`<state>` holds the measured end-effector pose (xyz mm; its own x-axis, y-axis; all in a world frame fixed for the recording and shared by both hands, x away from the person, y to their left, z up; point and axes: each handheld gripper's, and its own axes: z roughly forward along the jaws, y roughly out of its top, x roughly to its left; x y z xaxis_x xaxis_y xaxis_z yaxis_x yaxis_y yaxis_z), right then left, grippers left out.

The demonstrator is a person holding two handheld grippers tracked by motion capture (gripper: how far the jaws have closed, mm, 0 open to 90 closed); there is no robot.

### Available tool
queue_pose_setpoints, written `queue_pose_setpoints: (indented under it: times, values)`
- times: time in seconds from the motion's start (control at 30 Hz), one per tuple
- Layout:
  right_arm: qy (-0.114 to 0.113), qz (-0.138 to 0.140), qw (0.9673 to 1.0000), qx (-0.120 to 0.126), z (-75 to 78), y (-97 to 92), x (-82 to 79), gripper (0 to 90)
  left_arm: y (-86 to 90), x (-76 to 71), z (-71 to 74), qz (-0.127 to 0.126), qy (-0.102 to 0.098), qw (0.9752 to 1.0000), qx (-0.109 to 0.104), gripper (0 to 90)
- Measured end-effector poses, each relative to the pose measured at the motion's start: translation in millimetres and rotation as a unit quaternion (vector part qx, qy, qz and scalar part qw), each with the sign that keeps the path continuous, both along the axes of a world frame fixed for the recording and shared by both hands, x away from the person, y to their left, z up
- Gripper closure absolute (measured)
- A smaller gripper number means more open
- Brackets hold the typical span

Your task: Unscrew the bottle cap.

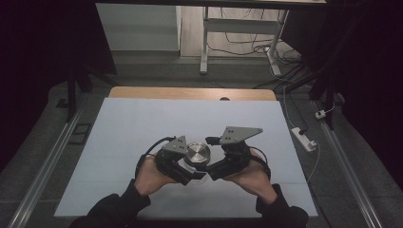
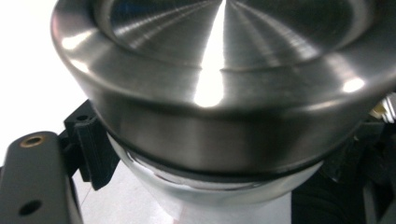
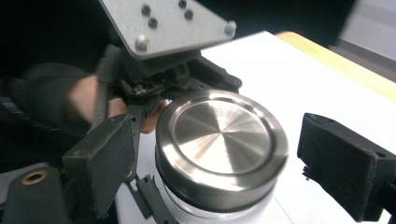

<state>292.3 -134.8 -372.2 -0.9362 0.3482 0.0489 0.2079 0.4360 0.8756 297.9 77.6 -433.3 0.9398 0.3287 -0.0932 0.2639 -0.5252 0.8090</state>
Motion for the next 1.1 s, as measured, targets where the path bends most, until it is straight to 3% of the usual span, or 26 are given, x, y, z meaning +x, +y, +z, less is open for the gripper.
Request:
queue_pose_setpoints:
  times: [0.07, 0.23, 0.27, 0.3, 0.37, 0.47, 0.57, 0.9, 1.1]
  values:
    - [-0.007, -0.02, 0.9997, -0.014, -3.8, 7.4, -2.2, 11.1, -1.5, -1.2, 0.1, 0.009, -0.002, 1.0, 0.0, 15.9]
    - [0.0, -0.043, 0.9991, -0.006, -11.7, 14.8, -0.8, 15.8, -2.6, -4.1, 2.5, 0.01, -0.006, 0.9999, -0.008, 15.9]
    - [0.008, -0.036, 0.9993, 0.011, -13.8, 14.2, 0.5, 18.0, -1.9, -4.2, 3.4, 0.004, -0.003, 0.9999, -0.01, 15.9]
    - [0.006, -0.034, 0.9993, 0.012, -13.7, 14.0, 0.0, 18.1, -1.9, -4.2, 3.4, 0.004, -0.003, 0.9999, -0.01, 15.9]
    - [0.004, -0.023, 0.9997, 0.01, -13.1, 14.1, -1.2, 18.4, 1.3, -2.6, 2.5, -0.028, -0.004, 0.9995, -0.015, 15.9]
    - [0.016, 0.005, 0.9993, 0.033, -11.2, 10.7, -0.4, 18.7, 3.0, -1.3, 0.0, -0.067, -0.001, 0.9975, -0.022, 15.9]
    - [0.024, 0.022, 0.9983, 0.047, -7.8, 6.1, 1.7, 18.7, 1.9, -1.0, -2.2, -0.078, 0.0, 0.9967, -0.022, 15.9]
    - [0.006, 0.012, 0.9989, 0.046, -5.6, 0.0, 3.3, 18.7, 5.0, 3.9, -5.8, -0.061, -0.004, 0.9981, -0.012, 15.9]
    - [0.004, 0.005, 0.9985, 0.055, -6.6, -3.0, 4.3, 18.7, 10.6, 6.6, -6.1, -0.043, -0.004, 0.9989, -0.019, 15.9]
